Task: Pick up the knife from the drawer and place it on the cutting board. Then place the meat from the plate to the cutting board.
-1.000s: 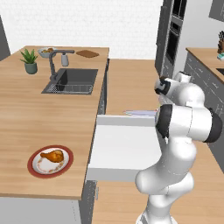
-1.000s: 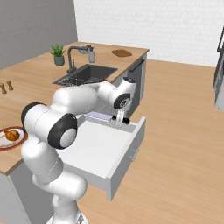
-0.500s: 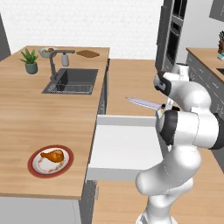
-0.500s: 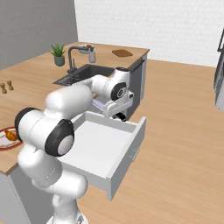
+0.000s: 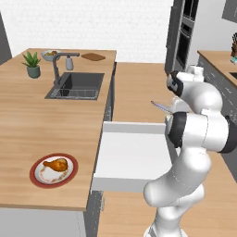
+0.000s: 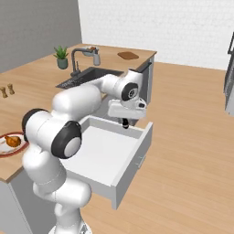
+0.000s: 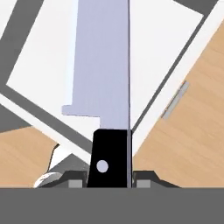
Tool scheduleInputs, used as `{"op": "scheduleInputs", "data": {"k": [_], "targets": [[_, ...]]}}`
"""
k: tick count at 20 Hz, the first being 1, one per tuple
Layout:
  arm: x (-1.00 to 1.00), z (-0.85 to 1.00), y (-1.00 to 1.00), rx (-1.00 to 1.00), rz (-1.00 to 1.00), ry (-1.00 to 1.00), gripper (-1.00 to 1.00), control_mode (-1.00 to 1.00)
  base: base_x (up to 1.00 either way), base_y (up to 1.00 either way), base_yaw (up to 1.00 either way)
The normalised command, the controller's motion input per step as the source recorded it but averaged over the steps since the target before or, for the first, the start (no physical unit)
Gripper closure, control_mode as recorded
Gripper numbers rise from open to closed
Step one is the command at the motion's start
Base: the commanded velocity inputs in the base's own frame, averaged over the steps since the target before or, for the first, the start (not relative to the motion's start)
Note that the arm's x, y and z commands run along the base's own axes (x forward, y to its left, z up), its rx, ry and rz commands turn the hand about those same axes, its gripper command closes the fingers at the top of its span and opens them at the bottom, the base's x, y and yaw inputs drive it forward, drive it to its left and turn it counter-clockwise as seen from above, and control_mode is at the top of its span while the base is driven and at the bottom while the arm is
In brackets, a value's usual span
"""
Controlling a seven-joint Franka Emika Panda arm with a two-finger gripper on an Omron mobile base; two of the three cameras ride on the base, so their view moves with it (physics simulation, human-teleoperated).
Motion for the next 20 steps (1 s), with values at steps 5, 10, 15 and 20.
{"op": "scheduleInputs", "data": {"k": [5,10,15,20], "targets": [[-0.79,0.00,0.09,0.00,-0.73,0.00,1.00,-1.00,0.00,0.00,0.00],[-0.89,0.00,0.68,-0.11,-0.45,-0.11,1.00,-1.00,0.00,0.00,0.00],[-0.11,0.16,1.00,-0.36,-0.17,0.06,1.00,-1.00,0.00,0.00,0.00],[-0.29,0.07,0.94,-0.39,-0.09,0.00,1.00,-1.00,0.00,0.00,0.00]]}}
